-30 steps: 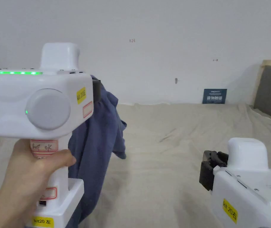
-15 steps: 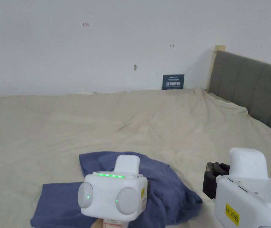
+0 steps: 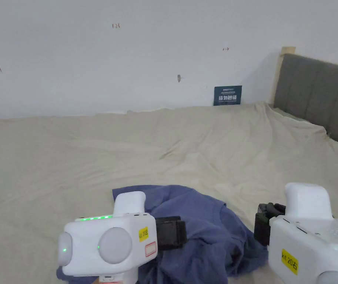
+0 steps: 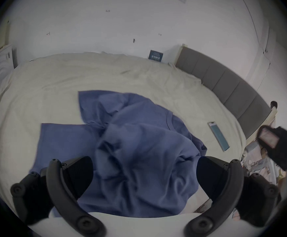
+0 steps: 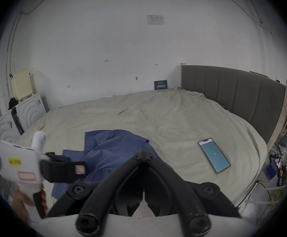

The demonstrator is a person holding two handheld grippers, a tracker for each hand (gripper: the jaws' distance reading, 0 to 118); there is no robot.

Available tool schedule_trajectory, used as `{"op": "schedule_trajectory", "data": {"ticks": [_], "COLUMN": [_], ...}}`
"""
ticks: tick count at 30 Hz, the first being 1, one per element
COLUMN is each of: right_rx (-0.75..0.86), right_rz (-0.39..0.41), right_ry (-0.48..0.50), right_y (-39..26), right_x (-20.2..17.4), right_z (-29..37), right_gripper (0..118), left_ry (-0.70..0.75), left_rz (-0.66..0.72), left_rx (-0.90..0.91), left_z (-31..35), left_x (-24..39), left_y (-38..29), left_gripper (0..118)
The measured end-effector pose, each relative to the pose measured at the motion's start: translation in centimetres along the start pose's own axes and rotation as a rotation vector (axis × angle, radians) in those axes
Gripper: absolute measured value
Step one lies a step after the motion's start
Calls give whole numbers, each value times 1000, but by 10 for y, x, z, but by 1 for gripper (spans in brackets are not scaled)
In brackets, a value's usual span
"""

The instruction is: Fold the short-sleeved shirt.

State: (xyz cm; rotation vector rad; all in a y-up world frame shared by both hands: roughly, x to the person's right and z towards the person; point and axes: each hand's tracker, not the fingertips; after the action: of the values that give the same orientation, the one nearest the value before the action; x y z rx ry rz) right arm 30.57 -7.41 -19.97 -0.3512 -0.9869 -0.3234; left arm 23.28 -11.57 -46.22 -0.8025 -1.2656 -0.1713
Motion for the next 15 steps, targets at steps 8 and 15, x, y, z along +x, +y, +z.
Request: {"op": "schedule_trajectory", "data": {"ticks": [8, 15], "right_rx": [-29, -80], "right_rz": [39, 89], "right_ry": [128, 186], "right_y": [6, 5], "right_x": [-44, -76], "right_z": [-21, -55], "right_gripper": [0, 0], "left_ry": [401, 390], "left_rz": [-4, 91], "left_rx": [26, -36], "left_z": [38, 13], "left_x": [-83, -128], "left_y": [-7, -13], "left_gripper": [0, 0]}}
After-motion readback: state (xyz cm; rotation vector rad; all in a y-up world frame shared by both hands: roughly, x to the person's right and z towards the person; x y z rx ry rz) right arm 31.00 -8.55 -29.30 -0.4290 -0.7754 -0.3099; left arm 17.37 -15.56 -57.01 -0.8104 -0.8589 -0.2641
